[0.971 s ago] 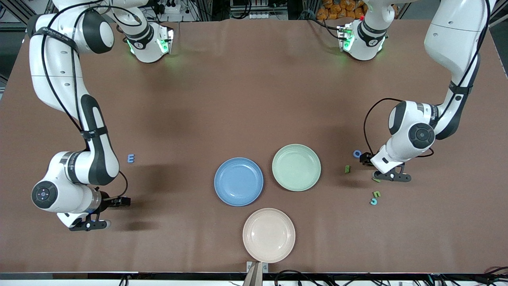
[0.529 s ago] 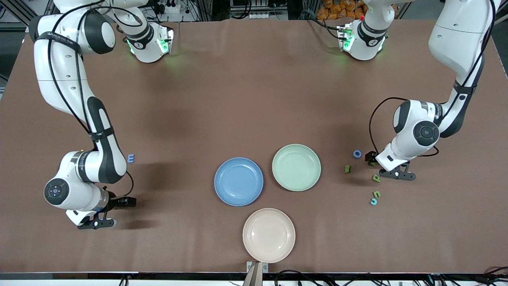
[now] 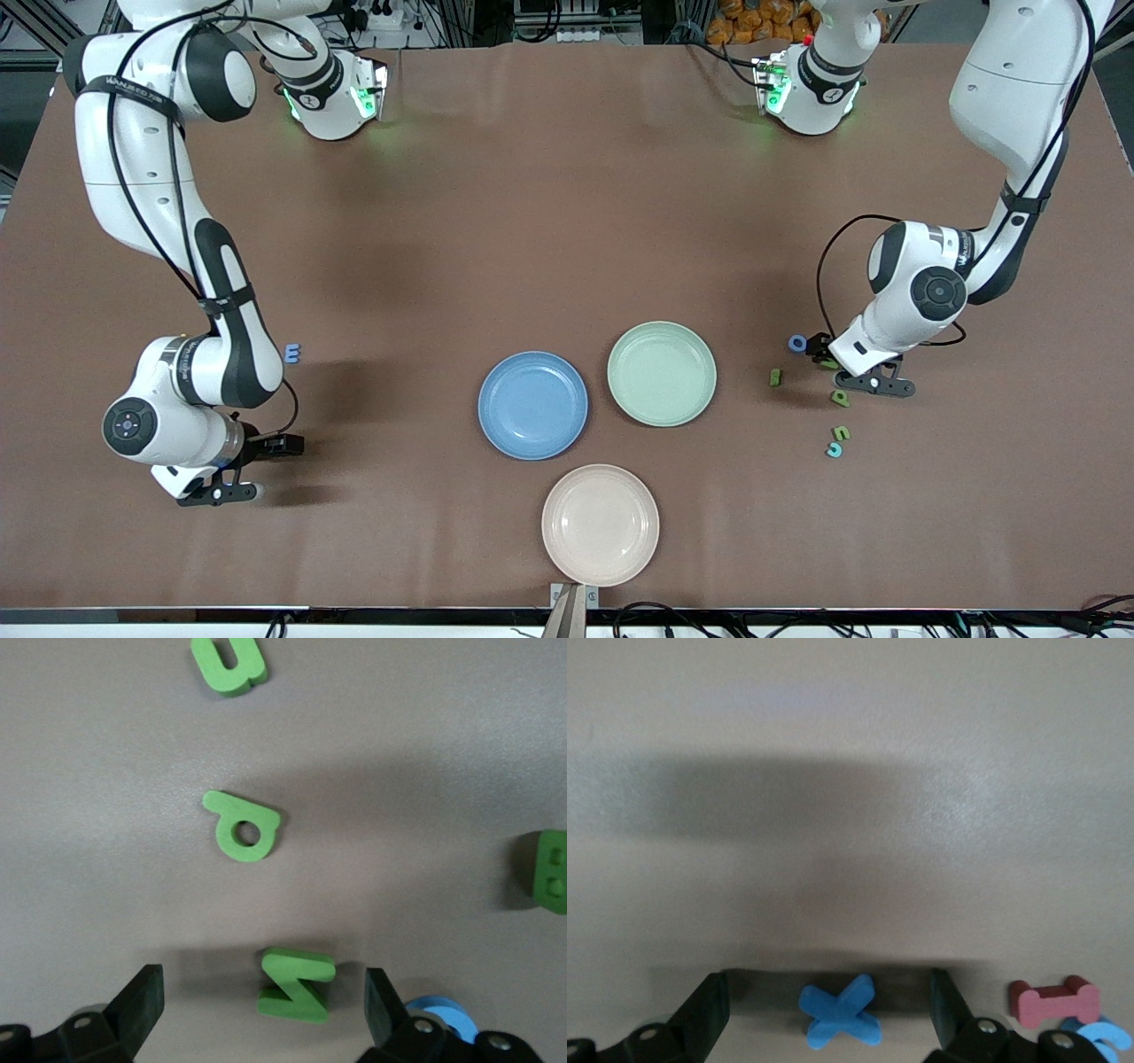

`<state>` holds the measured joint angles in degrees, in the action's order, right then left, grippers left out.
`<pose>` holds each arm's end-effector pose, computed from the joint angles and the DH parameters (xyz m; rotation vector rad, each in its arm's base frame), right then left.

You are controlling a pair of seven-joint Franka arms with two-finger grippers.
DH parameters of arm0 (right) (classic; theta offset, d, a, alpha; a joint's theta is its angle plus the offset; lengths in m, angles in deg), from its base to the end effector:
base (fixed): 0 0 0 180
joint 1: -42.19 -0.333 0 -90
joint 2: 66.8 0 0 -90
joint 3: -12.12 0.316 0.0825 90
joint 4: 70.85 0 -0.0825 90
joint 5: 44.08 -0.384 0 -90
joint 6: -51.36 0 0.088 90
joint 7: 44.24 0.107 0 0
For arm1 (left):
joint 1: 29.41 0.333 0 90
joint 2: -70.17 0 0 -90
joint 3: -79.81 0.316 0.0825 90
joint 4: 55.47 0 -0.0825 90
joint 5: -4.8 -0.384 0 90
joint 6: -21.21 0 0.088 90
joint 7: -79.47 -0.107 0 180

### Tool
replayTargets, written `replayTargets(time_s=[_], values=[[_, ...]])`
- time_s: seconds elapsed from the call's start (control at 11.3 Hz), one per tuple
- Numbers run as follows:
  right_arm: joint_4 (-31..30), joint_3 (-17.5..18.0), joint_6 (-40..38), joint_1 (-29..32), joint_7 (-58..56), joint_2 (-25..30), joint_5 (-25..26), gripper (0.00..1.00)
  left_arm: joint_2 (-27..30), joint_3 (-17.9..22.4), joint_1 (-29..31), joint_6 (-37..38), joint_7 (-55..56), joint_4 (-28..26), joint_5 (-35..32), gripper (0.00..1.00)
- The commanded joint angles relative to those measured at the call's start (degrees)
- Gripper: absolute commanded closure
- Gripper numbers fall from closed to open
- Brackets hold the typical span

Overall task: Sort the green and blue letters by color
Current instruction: 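Grasp the blue X with the right gripper while the left gripper grasps a letter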

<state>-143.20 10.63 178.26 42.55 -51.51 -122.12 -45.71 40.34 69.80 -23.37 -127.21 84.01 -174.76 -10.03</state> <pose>0.7475 -0.0184 0.1676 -3.1362 -0.1388 0.0204 0.5824 -0.0457 0.1753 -3.0796 0.2905 -0.0108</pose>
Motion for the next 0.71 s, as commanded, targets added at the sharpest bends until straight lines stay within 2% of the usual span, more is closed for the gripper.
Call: replayTargets(time_s=[0.0, 0.09, 0.18, 0.35, 0.44, 0.62], values=[[-1.91, 0.26, 0.19, 0.17, -1.17, 0.83, -1.01, 0.0, -0.66, -0.09, 0.29, -2.66, -0.32, -0.77, -0.73, 0.0], [-1.91, 0.26, -0.16, 0.08, -1.17, 1.18, -1.01, 0.0, -0.75, -0.09, 0.29, -2.75, -0.41, -0.77, -0.73, 0.26], [-2.0, 0.26, -0.42, -0.01, -1.34, 1.53, -1.01, 0.0, -0.67, -0.09, 0.29, -2.75, -0.5, -0.77, -0.73, 0.58], [-2.35, 0.26, -0.78, -0.01, -1.96, 2.06, -1.01, 0.0, -0.67, -0.09, 0.21, -2.75, -0.76, -0.77, -1.25, 0.91], [-2.35, 0.26, -0.69, -0.01, -2.13, 2.06, -1.01, 0.0, -0.67, -0.09, 0.21, -2.75, -1.37, -0.77, -1.34, 0.98], [-2.27, 0.26, -0.78, -0.01, -2.22, 2.15, -1.01, 0.0, -0.58, -0.09, 0.21, -2.75, -1.38, -0.68, -1.34, 1.0]])
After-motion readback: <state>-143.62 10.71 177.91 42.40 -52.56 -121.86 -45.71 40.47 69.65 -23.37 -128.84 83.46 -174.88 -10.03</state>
